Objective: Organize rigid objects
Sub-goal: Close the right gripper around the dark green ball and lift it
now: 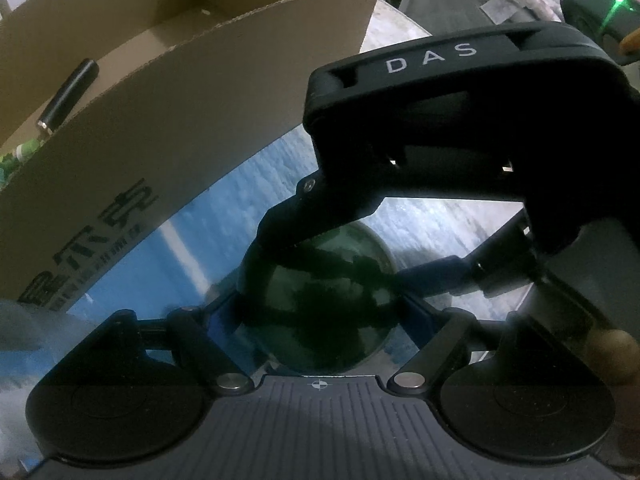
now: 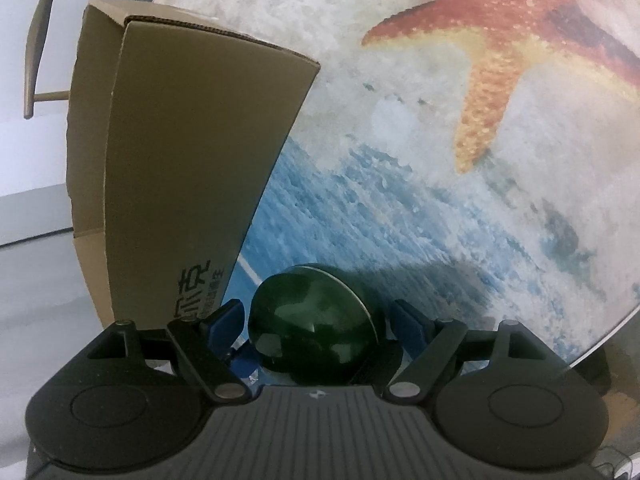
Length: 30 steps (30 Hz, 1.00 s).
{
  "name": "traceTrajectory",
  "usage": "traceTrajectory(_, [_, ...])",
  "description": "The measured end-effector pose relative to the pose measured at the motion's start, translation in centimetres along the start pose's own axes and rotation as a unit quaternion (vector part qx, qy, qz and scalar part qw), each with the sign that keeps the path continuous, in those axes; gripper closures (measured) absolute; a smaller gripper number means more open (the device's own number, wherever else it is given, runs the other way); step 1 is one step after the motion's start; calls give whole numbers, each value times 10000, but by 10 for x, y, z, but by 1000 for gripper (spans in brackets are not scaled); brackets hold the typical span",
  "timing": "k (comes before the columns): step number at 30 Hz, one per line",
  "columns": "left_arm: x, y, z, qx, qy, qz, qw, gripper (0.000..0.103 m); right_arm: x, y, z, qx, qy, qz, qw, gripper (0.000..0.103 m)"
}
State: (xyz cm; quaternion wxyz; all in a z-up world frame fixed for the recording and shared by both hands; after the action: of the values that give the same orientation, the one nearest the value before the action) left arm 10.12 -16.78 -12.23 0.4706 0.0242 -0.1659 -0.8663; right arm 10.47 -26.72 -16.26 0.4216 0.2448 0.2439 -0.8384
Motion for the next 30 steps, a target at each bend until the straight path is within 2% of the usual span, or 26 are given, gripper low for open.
traceTrajectory(8, [-1,3,-1,-21,-16,10,10000,21,1,2,4,64,-50,-8,10000,27])
traceTrajectory(30, [-9,11,-1,-16,10,-96,10000,21,1,-8,4,172,-6,16,9999,27])
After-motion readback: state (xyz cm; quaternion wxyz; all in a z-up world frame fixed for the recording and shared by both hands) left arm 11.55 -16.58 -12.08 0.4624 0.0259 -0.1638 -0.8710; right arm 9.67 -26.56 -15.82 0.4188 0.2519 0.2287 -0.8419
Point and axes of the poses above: each gripper's, at about its wrist camera, not at the fingertips, and z roughly against the way its jaws point, x to its right, y to its top, the point moved 4 cm from there along -z, roughly the way its jaws point, and after that the axes turned 2 degrees about z, right-handed, at the moved point
